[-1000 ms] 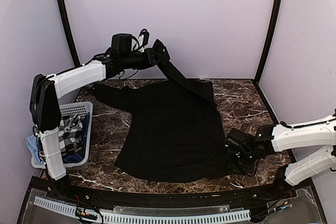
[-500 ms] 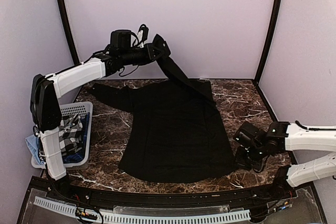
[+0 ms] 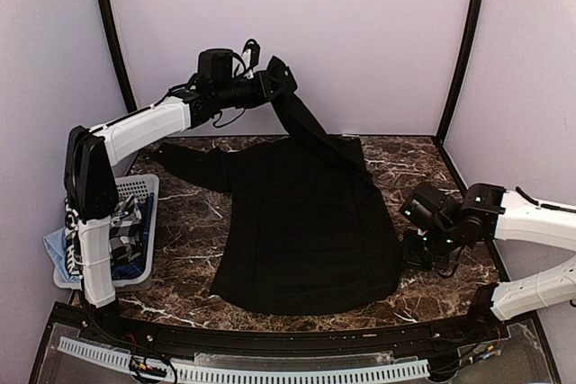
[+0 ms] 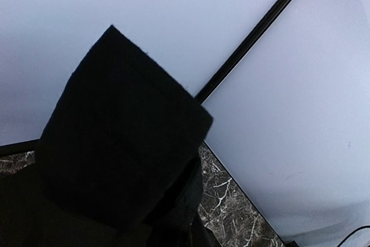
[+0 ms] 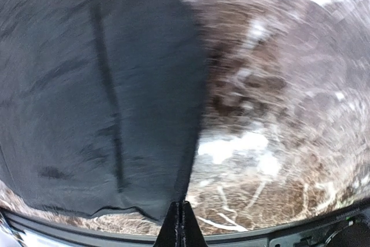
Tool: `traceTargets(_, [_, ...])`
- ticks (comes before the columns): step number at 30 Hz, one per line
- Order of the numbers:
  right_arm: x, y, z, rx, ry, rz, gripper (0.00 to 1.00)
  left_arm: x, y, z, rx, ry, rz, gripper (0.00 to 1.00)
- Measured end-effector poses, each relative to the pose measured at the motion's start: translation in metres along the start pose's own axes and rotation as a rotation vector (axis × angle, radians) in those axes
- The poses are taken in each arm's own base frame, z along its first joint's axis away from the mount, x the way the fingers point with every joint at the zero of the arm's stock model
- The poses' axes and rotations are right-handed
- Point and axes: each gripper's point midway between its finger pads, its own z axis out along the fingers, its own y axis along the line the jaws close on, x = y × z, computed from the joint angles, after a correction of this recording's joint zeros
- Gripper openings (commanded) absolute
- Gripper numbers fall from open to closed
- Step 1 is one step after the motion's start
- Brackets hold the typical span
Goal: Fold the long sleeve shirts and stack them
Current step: Pick up the corner of the shirt from the corner of the board, then fold the flattened shirt at the center of the board.
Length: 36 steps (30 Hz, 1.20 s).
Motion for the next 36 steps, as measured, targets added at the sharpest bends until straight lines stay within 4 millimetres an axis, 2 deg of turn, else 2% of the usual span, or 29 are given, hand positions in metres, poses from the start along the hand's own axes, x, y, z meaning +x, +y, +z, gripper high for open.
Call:
traceTargets(5, [0.007, 0.046, 0.001, -0.029, 0.01, -0.201, 0.0, -0.019, 0.003, -0.005, -0.024, -0.046, 0.03, 0.0])
traceTargets(9, [0.02, 0.082, 0.019, -0.05, 0.041, -0.345, 0.0, -0.029, 0.028, -0.013, -0.081, -0.064, 0.027, 0.0])
traceTargets(15, [0.043, 0.117, 0.047, -0.118, 0.111, -0.461, 0.0, -0.039, 0.068, -0.032, -0.182, -0.081, 0.024, 0.0])
traceTargets(23, [0.054, 0.146, 0.057, -0.241, 0.144, -0.467, 0.0, -0.052, 0.088, -0.049, -0.24, -0.103, 0.038, 0.0])
traceTargets(36, [0.058, 0.16, 0.063, -0.292, 0.156, -0.454, 0.0, -0.052, 0.09, -0.05, -0.239, -0.102, 0.037, 0.0])
